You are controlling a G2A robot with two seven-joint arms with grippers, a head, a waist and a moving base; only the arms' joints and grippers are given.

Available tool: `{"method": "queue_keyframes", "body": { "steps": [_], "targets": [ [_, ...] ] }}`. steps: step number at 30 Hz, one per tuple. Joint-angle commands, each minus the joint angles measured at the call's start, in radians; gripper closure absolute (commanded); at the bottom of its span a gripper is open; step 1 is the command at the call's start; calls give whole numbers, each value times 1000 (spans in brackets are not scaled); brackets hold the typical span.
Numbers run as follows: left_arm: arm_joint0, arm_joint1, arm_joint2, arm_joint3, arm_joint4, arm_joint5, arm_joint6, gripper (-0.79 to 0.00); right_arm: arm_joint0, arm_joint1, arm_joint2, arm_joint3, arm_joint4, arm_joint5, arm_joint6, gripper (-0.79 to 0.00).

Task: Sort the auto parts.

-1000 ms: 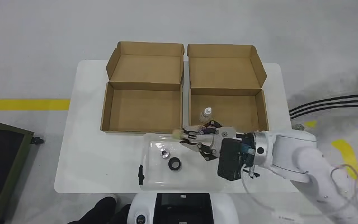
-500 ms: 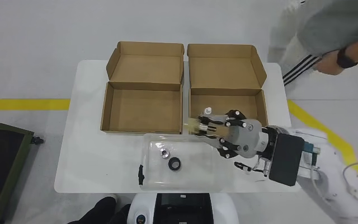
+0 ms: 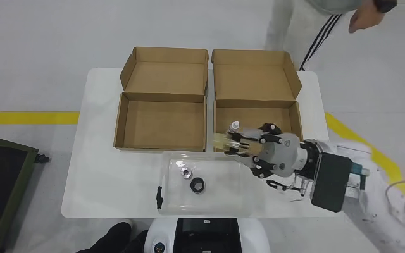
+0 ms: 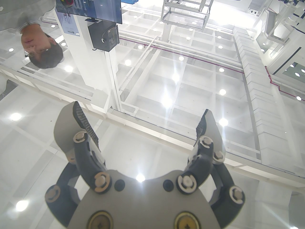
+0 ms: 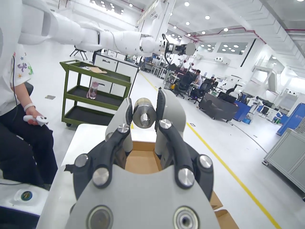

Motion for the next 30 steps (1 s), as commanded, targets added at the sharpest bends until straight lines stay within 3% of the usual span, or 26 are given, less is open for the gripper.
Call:
{"method": "queue_keyframes", "body": {
  "steps": [1,7,17,30],
  "targets": [
    [0,0,0,0,0,0,0,-785,-20,3,7,19,-1,-37,27,0],
    [0,0,0,0,0,0,0,-785,-77,19,57,62,-21,-166,148,0],
    [0,0,0,0,0,0,0,-785,-158,37,124,140,-20,-257,294,0],
    [0,0,0,0,0,0,0,-785,-127,29,108,298,-119,-161,420,0]
  ]
}}
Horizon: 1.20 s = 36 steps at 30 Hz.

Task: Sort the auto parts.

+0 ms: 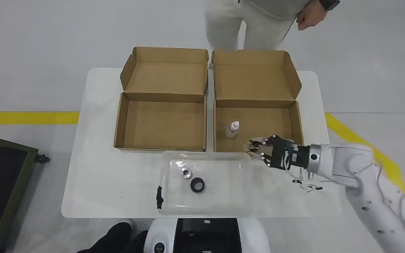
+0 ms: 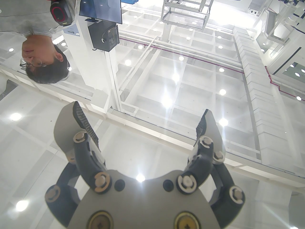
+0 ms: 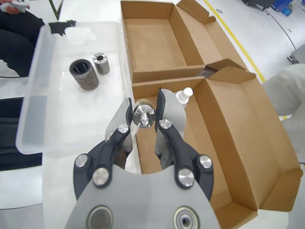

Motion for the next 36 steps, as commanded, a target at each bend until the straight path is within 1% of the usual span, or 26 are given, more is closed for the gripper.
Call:
{"method": "queue_keyframes", "body": {
  "steps": [1,8,15,20,25,26,27,28,29,30,33,34,35,36],
  "targets": [
    [0,0,0,0,0,0,0,-785,21,-4,-15,37,-12,14,5,0],
    [0,0,0,0,0,0,0,-785,144,-25,-99,138,-77,31,86,0],
    [0,0,0,0,0,0,0,-785,263,-59,-213,248,-105,62,148,0],
    [0,0,0,0,0,0,0,-785,324,-83,-283,313,-104,63,186,0],
    [0,0,0,0,0,0,0,-785,361,-101,-327,361,-103,72,203,0],
    [0,0,0,0,0,0,0,-785,369,-104,-336,366,-113,67,212,-18],
    [0,0,0,0,0,0,0,-785,376,-107,-342,370,-120,66,216,-89],
    [0,0,0,0,0,0,0,-785,381,-110,-348,375,-119,67,213,-142],
    [0,0,0,0,0,0,0,-785,386,-112,-352,378,-121,68,212,-209],
    [0,0,0,0,0,0,0,-785,391,-114,-356,380,-124,68,212,-311],
    [0,0,0,0,0,0,0,-785,401,-120,-365,387,-127,69,212,-360],
    [0,0,0,0,0,0,0,-785,403,-122,-367,389,-124,70,211,-391],
    [0,0,0,0,0,0,0,-785,404,-123,-368,392,-123,71,210,-511],
    [0,0,0,0,0,0,0,-785,406,-124,-368,393,-122,73,209,-576]
  ]
}}
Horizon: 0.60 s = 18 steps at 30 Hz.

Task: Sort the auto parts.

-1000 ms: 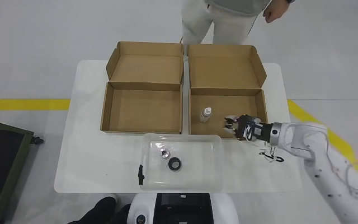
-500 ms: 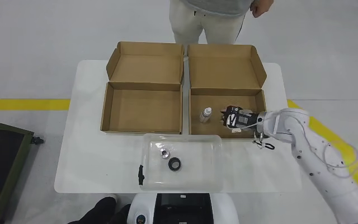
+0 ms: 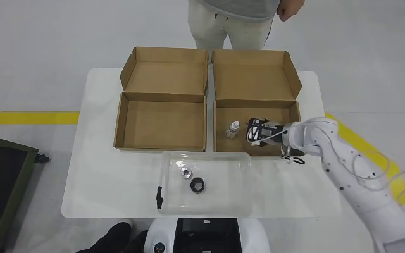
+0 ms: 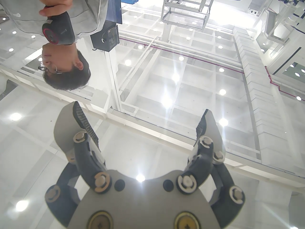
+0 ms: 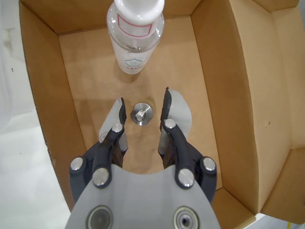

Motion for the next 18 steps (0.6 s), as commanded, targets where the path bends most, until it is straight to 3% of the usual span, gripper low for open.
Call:
{"method": "queue_keyframes", "body": {
  "steps": [1,8,18],
  "targets": [
    [0,0,0,0,0,0,0,-785,1,-3,0,3,8,6,-6,-570],
    [0,0,0,0,0,0,0,-785,-19,7,57,-70,47,20,14,-603],
    [0,0,0,0,0,0,0,-785,-178,54,241,-381,171,10,123,-659]
  ]
}}
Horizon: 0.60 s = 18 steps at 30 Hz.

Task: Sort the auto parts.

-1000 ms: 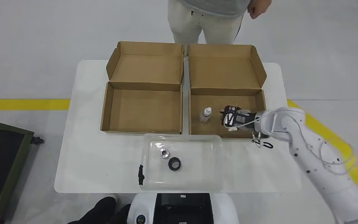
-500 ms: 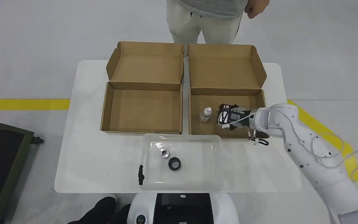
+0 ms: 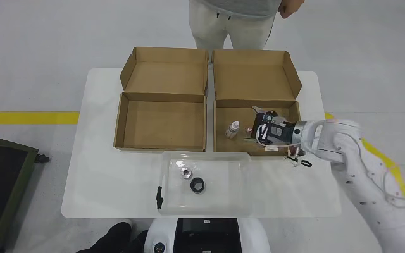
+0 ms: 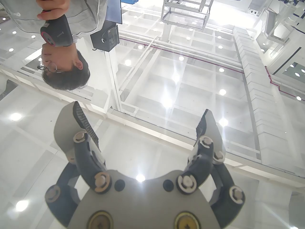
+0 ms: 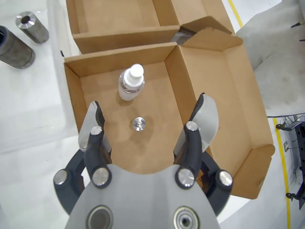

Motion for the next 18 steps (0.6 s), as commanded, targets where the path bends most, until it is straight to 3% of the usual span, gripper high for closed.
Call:
{"method": "queue_keyframes", "body": {
  "steps": [1,10,18],
  "targets": [
    [0,0,0,0,0,0,0,-785,-34,6,28,-65,33,-2,12,-671],
    [0,0,0,0,0,0,0,-785,-149,20,62,-291,120,-12,44,-696],
    [0,0,0,0,0,0,0,-785,-191,14,-16,-332,107,-31,35,-705]
  ]
}}
